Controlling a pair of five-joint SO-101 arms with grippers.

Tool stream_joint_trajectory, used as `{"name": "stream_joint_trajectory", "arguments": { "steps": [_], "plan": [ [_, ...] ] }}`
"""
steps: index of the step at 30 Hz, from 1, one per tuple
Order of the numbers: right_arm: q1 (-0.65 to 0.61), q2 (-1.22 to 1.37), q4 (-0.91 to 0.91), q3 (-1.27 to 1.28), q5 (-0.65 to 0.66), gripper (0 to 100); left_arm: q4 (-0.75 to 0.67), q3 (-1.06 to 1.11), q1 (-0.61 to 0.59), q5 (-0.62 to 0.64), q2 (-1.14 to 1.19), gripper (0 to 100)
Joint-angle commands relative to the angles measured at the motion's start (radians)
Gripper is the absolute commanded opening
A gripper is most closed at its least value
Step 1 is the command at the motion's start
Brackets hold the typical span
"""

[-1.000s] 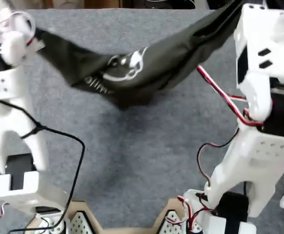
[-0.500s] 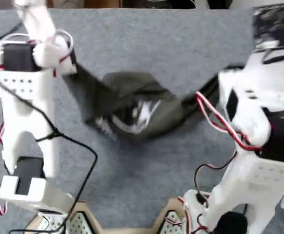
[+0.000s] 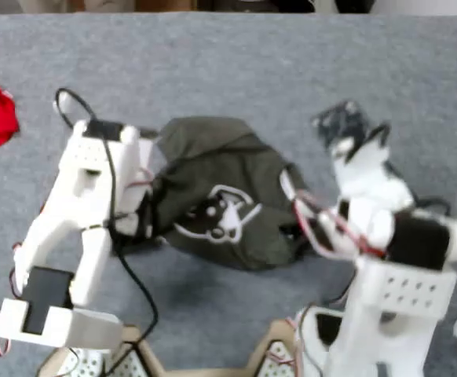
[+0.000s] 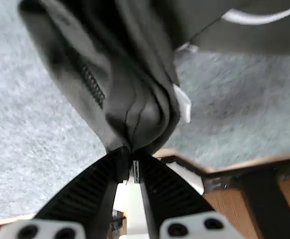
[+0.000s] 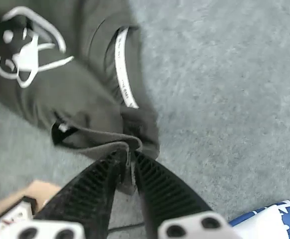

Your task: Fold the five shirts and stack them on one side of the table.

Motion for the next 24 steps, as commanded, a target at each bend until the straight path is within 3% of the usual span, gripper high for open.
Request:
{"name": "stream_joint_trajectory", "arguments": {
  "steps": [1,8,14,19,24],
  "plan": [
    [-0.019,-0.131,0.0,0.116,0.081,5.1,0.009,0.023,-0.089,-0.063,-0.042,2],
    [-0.022,-0.206,-0.273,0.159,0.043,35.1,0.009,0.02,-0.203,-0.135,-0.036,2],
    [-0.239,-0.004,-0.591,0.12,-0.158,36.0,0.009,0.018,-0.233,-0.133,-0.036,2],
    [-0.435,0.444,-0.859,0.03,-0.293,36.0,0.009,0.018,-0.235,-0.127,-0.036,2],
    [-0.518,0.967,-0.907,-0.344,-0.397,36.0,0.009,0.028,-0.235,-0.126,-0.036,2]
  ]
}}
